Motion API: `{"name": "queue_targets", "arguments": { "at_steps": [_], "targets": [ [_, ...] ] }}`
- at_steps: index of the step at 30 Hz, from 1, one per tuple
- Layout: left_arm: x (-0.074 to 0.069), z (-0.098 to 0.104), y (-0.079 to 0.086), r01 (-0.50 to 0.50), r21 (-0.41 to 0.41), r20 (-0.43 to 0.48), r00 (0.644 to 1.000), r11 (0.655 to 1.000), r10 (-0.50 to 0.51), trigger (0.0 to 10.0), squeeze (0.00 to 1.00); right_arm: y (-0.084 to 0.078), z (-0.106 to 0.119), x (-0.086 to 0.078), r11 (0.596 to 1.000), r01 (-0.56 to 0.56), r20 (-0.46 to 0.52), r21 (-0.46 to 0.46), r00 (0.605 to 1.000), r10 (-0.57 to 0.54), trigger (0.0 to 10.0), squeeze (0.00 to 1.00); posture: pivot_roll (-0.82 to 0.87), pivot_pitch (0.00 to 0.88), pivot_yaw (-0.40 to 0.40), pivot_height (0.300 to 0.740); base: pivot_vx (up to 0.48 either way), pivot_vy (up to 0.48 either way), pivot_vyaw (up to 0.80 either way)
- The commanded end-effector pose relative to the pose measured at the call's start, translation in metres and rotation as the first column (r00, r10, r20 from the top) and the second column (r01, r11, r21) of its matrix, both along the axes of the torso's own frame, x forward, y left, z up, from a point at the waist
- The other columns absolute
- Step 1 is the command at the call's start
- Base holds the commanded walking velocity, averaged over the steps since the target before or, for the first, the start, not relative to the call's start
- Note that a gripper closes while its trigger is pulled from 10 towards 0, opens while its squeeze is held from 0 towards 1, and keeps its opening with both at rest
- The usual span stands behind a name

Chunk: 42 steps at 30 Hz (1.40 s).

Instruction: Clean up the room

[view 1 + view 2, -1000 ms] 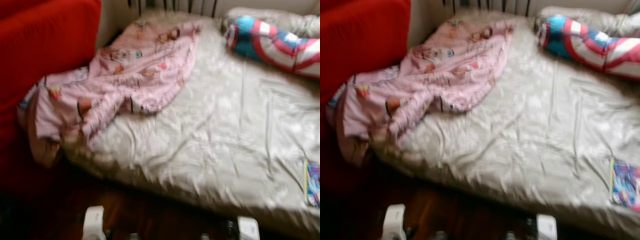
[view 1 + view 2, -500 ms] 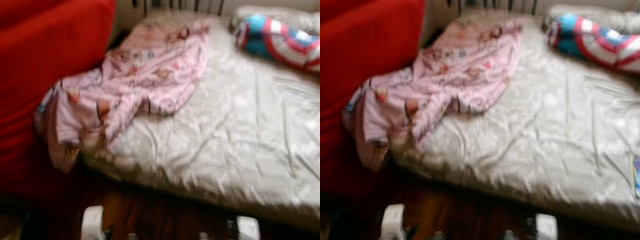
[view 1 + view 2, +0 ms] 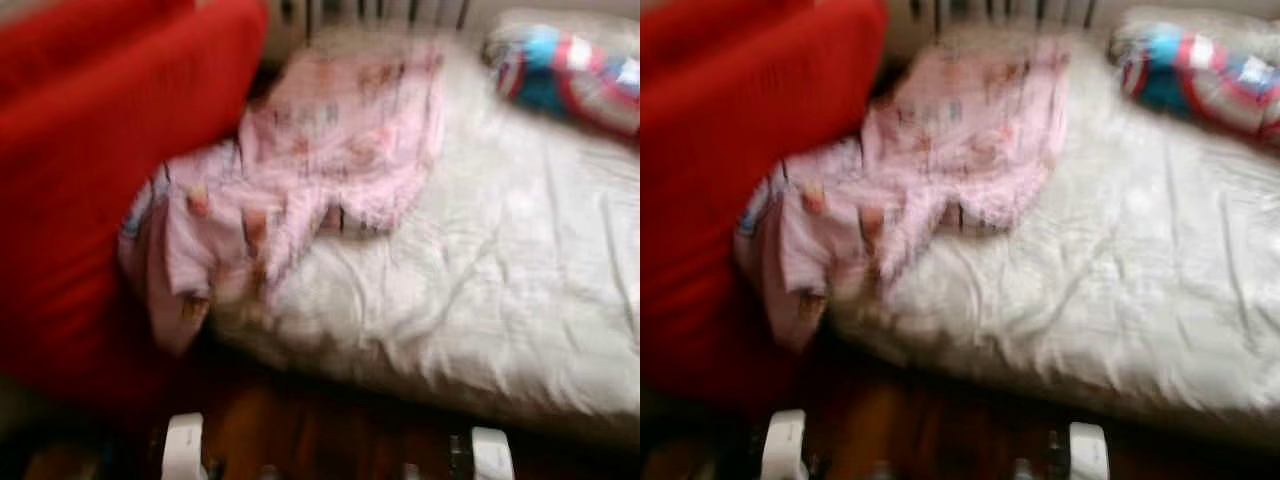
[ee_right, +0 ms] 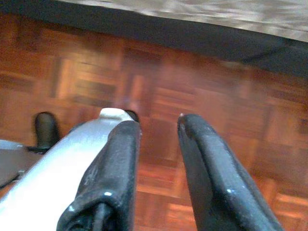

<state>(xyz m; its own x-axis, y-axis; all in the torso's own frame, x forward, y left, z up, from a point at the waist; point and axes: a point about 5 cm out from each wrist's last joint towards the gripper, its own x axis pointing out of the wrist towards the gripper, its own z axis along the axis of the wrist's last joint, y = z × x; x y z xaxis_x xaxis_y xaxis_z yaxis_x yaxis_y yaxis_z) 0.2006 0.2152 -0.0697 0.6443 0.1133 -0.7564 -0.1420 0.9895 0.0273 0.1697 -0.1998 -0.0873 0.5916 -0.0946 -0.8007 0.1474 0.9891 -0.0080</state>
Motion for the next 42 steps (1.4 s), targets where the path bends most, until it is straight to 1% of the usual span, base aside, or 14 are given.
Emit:
{"name": "queue_targets", "arguments": {
  "at_steps": [1,13,22,35,42],
  "targets": [
    [-0.0133,-0.0082,-0.0038,0.000,-0.012,-0.054,0.999,1.000,0.000,10.0,0.00,-0.0070,-0.0047,-0.0131,1.000,0.014,-0.045,-0.010,0.999,-0.015,10.0,0.00,0.00,0.203,0.021,0.740,0.000,0.394,0.00],
    [-0.0130,-0.0080,-0.0035,-0.005,-0.012,-0.051,0.999,1.000,0.005,10.0,0.00,-0.0075,-0.0045,-0.0127,1.000,0.011,-0.045,-0.011,0.999,-0.011,10.0,0.00,0.01,0.216,0.017,0.740,0.000,0.388,0.00],
    [-0.0119,-0.0072,-0.0034,-0.009,-0.017,-0.039,0.999,1.000,0.008,10.0,0.00,-0.0075,-0.0042,-0.0121,1.000,0.012,-0.042,-0.011,0.999,-0.012,10.0,0.00,0.01,0.222,0.017,0.740,0.000,0.000,0.00],
    [-0.0121,-0.0074,-0.0029,-0.004,-0.009,-0.046,0.999,1.000,0.004,10.0,0.00,-0.0071,-0.0041,-0.0116,1.000,-0.004,-0.043,-0.014,0.999,0.004,10.0,0.00,0.01,0.225,0.018,0.740,0.000,0.000,0.00],
    [-0.0121,-0.0073,-0.0028,-0.002,-0.008,-0.046,0.999,1.000,0.001,10.0,0.00,-0.0070,-0.0035,-0.0106,1.000,-0.018,-0.035,-0.018,0.999,0.017,10.0,0.00,0.01,0.226,0.018,0.740,0.000,0.000,0.75]
  ]
}}
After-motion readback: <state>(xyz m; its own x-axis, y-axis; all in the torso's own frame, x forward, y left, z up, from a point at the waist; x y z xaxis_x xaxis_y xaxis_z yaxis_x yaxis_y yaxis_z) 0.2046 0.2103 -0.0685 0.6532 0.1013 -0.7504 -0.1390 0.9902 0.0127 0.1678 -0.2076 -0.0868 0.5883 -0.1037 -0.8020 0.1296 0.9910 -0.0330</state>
